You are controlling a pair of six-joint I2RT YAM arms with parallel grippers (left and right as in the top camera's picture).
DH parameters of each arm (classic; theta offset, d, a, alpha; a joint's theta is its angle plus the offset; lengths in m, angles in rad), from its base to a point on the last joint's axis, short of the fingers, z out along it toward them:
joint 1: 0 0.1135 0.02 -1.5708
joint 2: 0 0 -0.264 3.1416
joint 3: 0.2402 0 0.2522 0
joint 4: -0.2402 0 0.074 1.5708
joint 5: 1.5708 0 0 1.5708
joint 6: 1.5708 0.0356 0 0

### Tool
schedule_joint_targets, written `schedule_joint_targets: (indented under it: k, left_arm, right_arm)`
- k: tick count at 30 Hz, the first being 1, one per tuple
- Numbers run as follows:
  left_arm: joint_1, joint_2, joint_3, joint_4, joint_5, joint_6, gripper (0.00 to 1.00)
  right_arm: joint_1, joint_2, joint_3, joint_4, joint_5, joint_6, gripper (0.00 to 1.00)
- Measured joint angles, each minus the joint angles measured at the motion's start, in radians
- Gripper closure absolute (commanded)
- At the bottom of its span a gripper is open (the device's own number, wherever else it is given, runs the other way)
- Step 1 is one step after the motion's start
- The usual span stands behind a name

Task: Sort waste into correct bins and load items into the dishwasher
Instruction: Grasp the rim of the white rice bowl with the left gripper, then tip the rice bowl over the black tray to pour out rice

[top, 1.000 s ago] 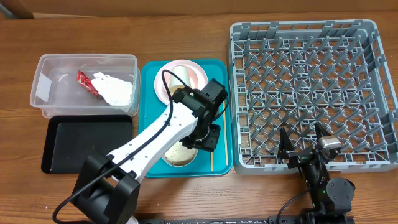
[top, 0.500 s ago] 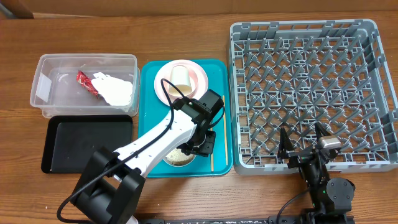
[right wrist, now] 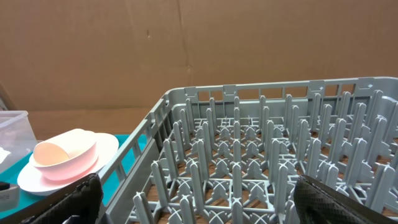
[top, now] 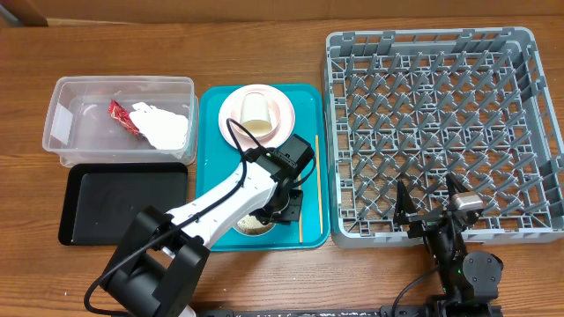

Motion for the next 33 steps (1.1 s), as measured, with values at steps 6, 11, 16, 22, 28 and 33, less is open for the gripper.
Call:
schedule_joint_targets:
  k: [6, 11, 16, 22, 28, 33]
  left_arm:
    - [0.000, -0.003, 0.000, 0.003, -0.016, -0.006, 0.96]
    - [0.000, -0.003, 0.002, -0.003, -0.021, -0.010, 0.96]
    - [0.006, 0.000, 0.124, -0.145, -0.024, 0.000, 0.96]
    - [0.076, -0.001, 0.316, -0.328, -0.022, 0.045, 0.96]
    - [0.249, -0.085, 0.333, -0.376, 0.019, 0.098, 0.96]
    - [0.483, -0.236, 0.337, -0.405, 0.086, 0.173, 0.96]
  right_arm:
    - [0.000, 0.000, 0.000, 0.000, 0.000, 0.000, 0.00]
    - [0.000, 0.000, 0.000, 0.000, 0.000, 0.000, 0.00]
    - [0.000, 0.000, 0.000, 0.000, 0.000, 0.000, 0.00]
    - [0.000, 0.000, 0.000, 0.000, 0.000, 0.000, 0.00]
    - [0.000, 0.000, 0.000, 0.000, 0.000, 0.000, 0.00]
    - [0.000, 0.000, 0.000, 0.000, 0.000, 0.000, 0.00]
